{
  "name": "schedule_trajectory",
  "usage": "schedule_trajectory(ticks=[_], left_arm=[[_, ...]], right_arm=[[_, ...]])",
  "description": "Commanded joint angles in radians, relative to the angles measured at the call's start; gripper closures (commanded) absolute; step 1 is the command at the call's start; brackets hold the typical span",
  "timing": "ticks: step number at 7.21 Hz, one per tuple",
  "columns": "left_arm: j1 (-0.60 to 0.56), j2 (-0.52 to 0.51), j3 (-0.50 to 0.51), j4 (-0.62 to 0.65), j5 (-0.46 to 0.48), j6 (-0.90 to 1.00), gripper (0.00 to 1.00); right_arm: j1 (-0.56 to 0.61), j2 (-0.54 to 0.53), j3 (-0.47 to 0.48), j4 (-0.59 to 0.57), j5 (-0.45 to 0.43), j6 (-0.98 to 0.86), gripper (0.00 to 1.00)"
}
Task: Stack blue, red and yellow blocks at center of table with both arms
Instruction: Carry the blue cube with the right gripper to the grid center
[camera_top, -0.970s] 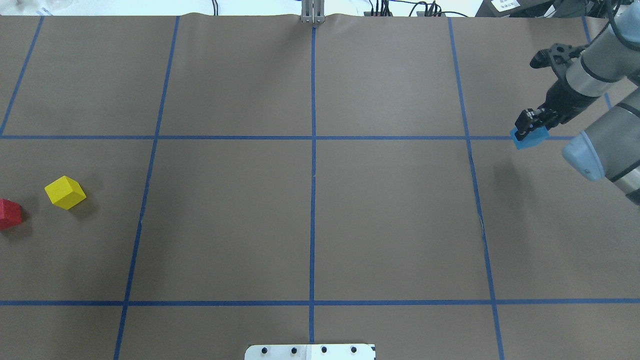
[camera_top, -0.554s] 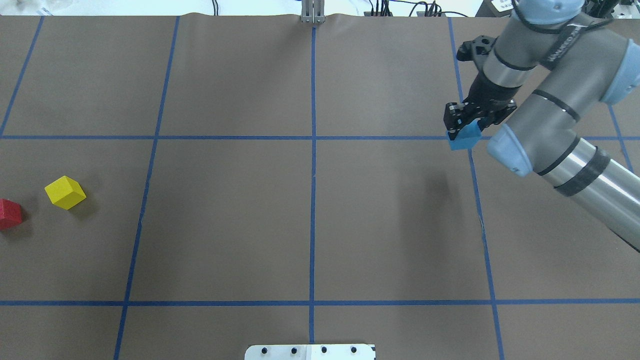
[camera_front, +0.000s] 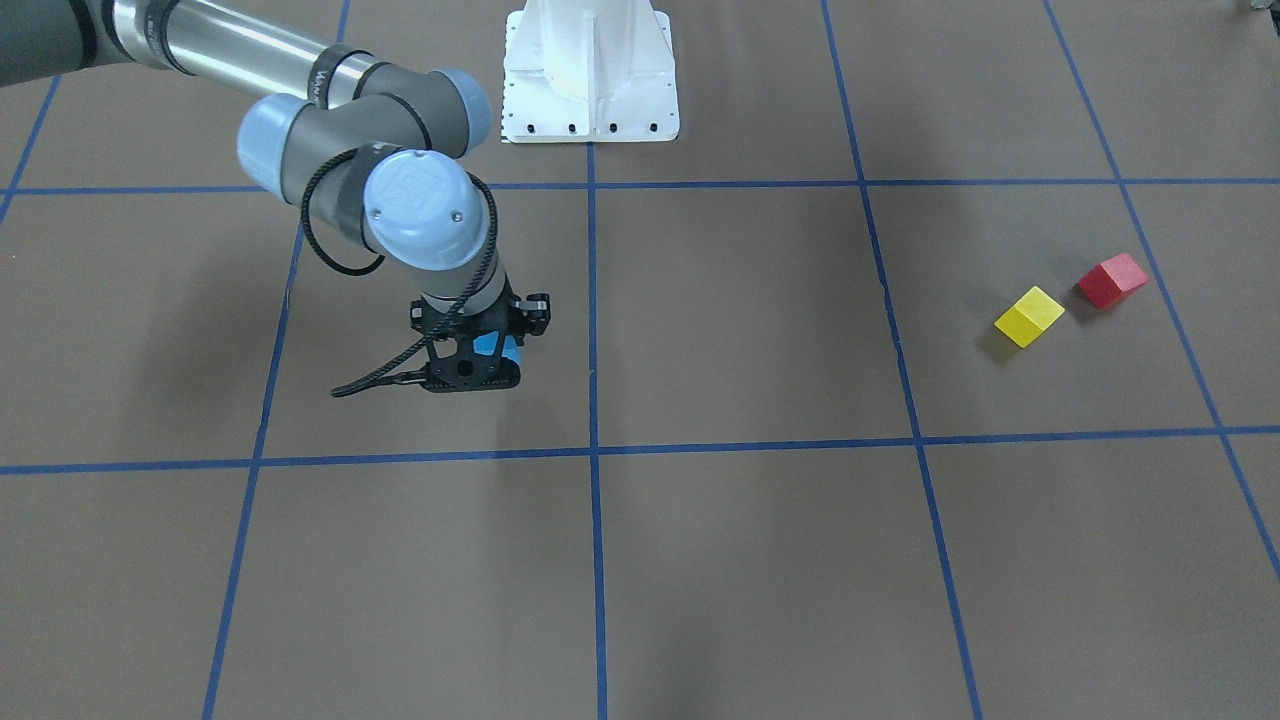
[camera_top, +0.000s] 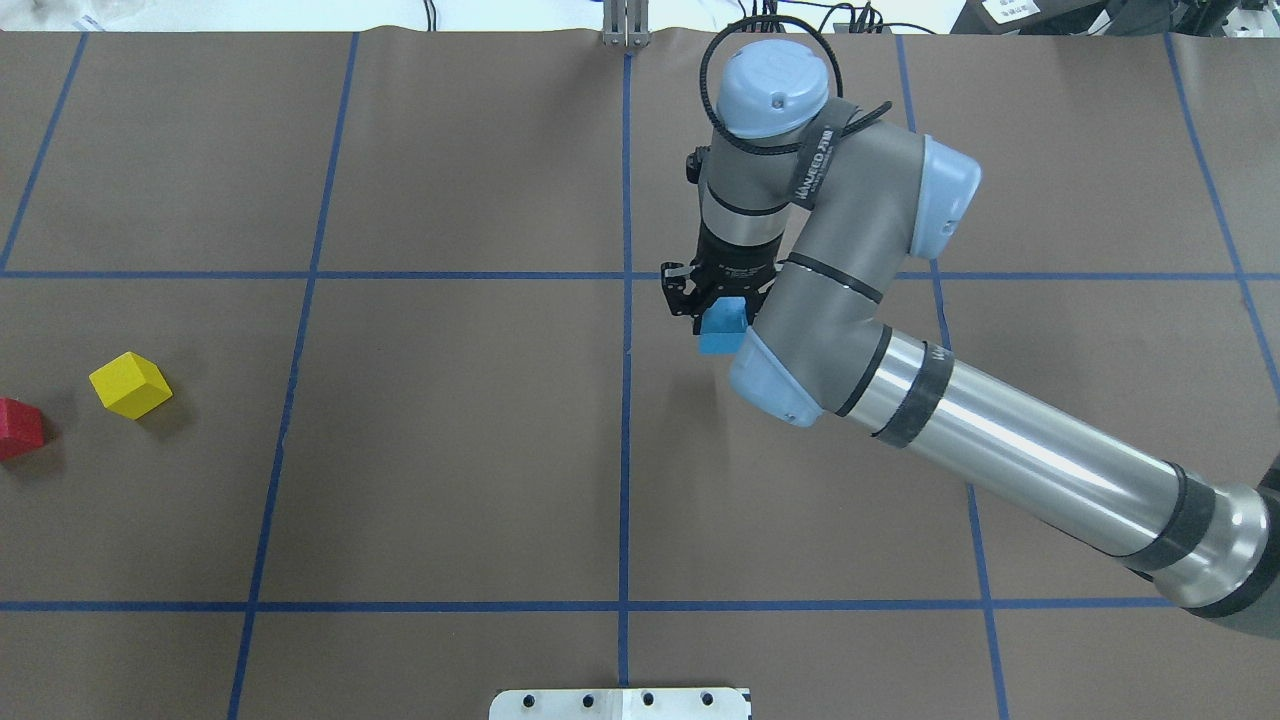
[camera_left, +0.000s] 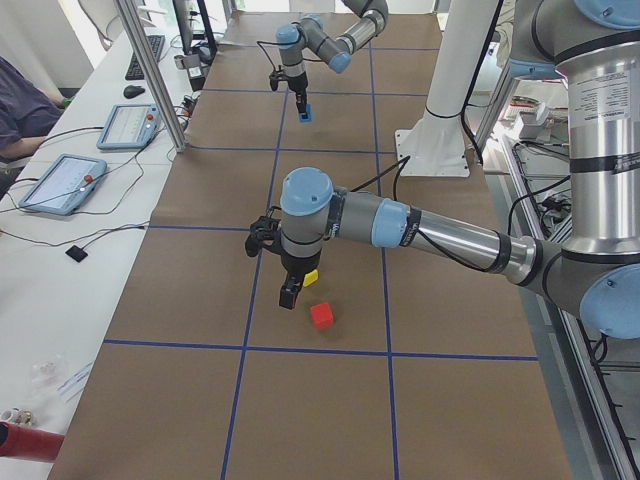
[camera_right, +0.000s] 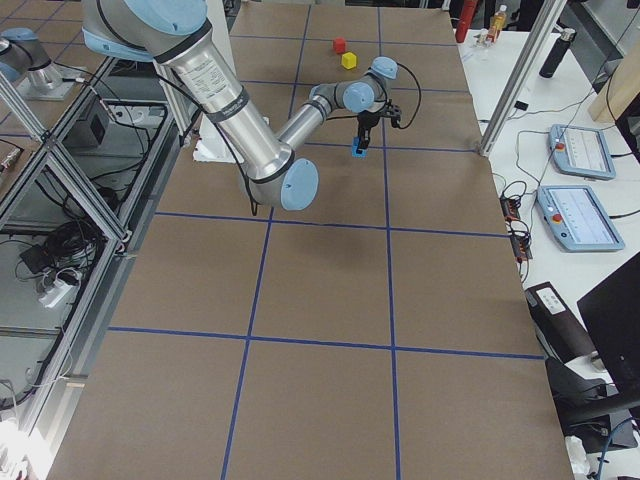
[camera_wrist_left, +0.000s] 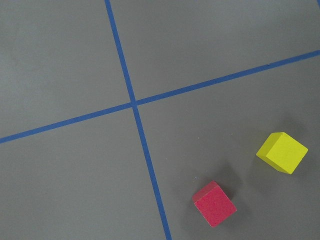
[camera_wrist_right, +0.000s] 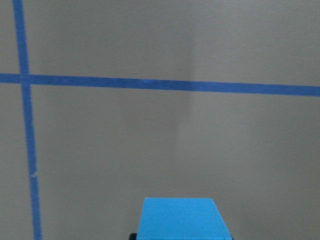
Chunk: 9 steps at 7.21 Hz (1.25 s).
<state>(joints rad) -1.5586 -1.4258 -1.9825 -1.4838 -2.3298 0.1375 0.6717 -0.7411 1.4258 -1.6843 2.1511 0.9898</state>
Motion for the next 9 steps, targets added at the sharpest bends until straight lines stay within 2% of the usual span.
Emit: schedule_trajectory(ticks=[1, 4, 5, 6, 9], left_arm=[[0.002, -0.005, 0.011, -0.004, 0.0, -0.015, 0.0], [0.005, -0.013, 0.024, 0.002, 0.001, -0.018, 0.0], [0.005, -0.013, 0.028, 0.002, 0.001, -0.018, 0.01], [0.005, -0.013, 0.03, 0.005, 0.001, -0.018, 0.0], [0.005, -0.007, 0.036, -0.004, 0.0, -0.018, 0.0]], right_arm=[[-0.044, 0.099, -0.184, 0.15, -0.017, 0.091, 1.0], [-0.07, 0.124, -0.202, 0.16, -0.057, 0.121, 1.0], [-0.081, 0.123, -0.202, 0.16, -0.066, 0.118, 0.16], [-0.087, 0.129, -0.2, 0.161, -0.094, 0.133, 0.01], [-0.077, 0.144, -0.185, 0.164, -0.094, 0.185, 0.01]])
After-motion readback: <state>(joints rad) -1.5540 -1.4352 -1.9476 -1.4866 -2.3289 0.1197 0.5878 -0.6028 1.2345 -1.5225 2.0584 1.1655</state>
